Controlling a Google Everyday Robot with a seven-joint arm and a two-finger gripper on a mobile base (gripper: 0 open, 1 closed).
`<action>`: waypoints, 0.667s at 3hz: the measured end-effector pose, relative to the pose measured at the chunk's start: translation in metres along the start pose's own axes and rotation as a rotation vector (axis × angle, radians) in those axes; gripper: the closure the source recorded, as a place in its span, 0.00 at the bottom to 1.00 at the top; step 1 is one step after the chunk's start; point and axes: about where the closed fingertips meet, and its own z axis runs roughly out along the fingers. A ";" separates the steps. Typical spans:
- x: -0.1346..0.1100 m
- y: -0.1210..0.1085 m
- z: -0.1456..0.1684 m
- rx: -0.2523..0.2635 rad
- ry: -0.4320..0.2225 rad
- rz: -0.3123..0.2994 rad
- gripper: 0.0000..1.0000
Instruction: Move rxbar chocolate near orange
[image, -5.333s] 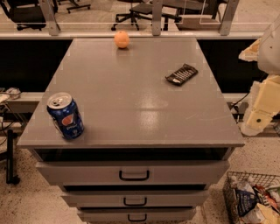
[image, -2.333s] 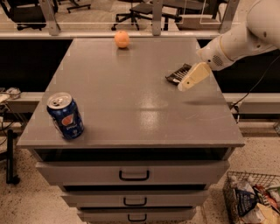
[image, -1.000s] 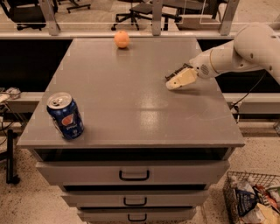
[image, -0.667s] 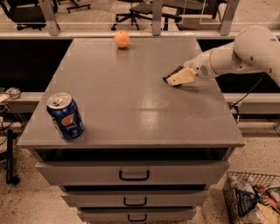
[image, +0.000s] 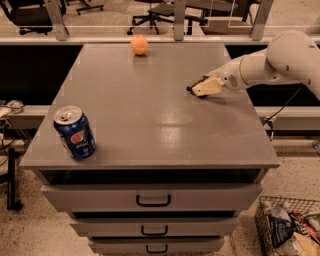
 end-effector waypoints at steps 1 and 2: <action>-0.021 -0.009 -0.013 0.023 -0.023 -0.057 1.00; -0.054 -0.028 -0.035 0.072 -0.049 -0.133 1.00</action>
Offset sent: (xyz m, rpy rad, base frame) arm 0.0271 -0.0233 0.1113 -0.1100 -0.2279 0.0313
